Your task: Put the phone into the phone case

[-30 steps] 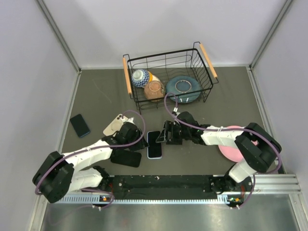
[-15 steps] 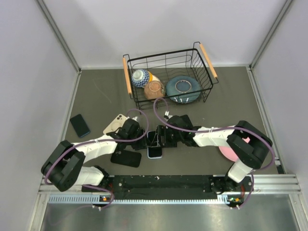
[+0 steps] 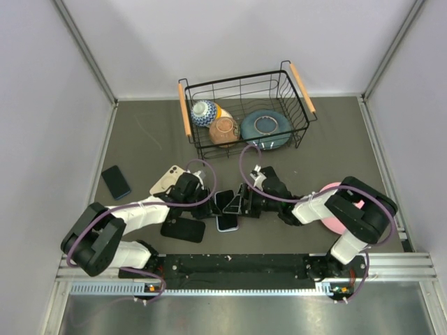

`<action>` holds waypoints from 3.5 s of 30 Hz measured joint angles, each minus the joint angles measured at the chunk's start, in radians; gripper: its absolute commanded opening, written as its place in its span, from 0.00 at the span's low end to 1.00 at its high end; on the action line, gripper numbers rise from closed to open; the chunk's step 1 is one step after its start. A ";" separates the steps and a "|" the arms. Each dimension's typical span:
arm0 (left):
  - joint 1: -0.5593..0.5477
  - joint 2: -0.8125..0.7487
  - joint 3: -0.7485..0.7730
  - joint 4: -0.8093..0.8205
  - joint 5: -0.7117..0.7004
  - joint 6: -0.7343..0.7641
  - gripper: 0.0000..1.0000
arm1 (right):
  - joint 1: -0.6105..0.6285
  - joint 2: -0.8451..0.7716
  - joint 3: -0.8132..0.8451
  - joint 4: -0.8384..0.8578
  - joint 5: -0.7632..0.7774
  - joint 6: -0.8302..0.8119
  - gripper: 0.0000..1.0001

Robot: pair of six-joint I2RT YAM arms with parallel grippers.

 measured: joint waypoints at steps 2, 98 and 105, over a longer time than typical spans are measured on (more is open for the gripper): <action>0.000 0.000 -0.006 0.006 0.018 0.002 0.32 | -0.005 0.012 -0.040 0.090 -0.037 0.034 0.75; 0.008 -0.406 0.059 -0.203 0.078 0.084 0.79 | -0.064 -0.380 -0.202 0.214 -0.100 0.085 0.00; 0.012 -0.539 0.065 -0.162 0.200 0.084 0.78 | -0.065 -0.550 -0.205 0.187 -0.137 0.068 0.00</action>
